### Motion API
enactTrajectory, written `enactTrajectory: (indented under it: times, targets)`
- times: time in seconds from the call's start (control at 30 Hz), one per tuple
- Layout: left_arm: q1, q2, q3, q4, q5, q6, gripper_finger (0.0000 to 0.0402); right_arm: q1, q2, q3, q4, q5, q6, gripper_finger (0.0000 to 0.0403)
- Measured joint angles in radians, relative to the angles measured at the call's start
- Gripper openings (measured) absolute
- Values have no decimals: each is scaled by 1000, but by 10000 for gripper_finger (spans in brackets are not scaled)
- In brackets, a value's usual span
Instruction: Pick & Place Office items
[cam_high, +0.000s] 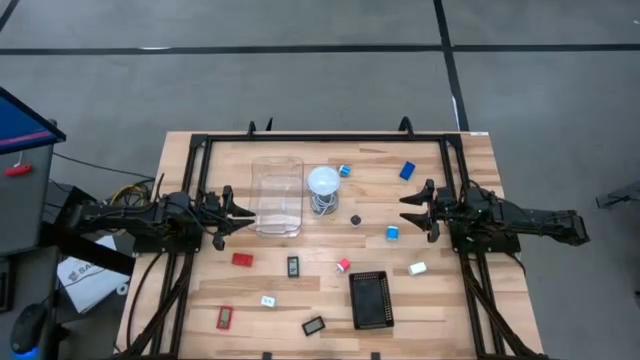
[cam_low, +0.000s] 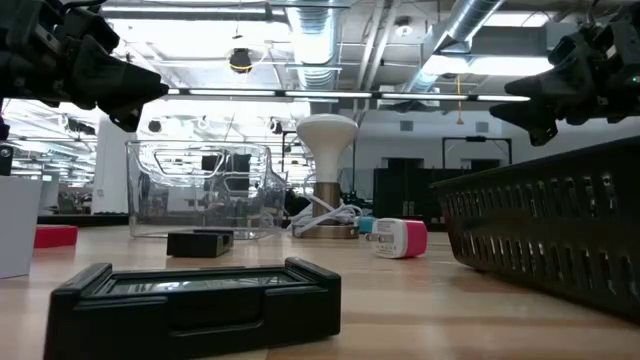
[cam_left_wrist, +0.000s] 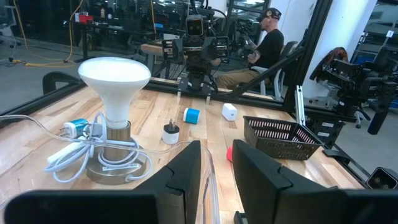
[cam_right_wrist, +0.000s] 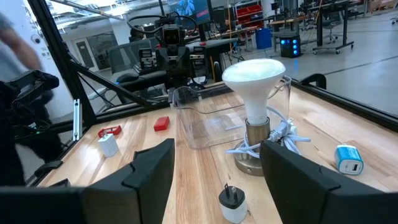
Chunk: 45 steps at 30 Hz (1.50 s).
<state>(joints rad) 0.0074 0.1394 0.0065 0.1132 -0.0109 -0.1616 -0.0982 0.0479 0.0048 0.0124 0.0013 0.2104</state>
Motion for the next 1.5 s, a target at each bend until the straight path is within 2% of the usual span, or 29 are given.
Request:
enactTrajectory:
  times: [0.63,0.77,0.87,1.13,1.3,1.5]
  targets:
    - [0,0,0,0,0,0,89,0,0,0,0,0,0,228]
    - [0,10,0,69,-29,18,89,0,0,0,0,0,0,228]
    - [-3,13,0,114,-8,-88,89,0,0,0,0,0,0,228]
    - [-3,59,0,451,-3,-282,89,0,0,0,0,0,0,228]
    - [-3,105,0,543,17,-410,89,0,0,0,0,0,0,228]
    - [-3,170,0,546,6,-567,89,0,0,0,0,0,0,228]
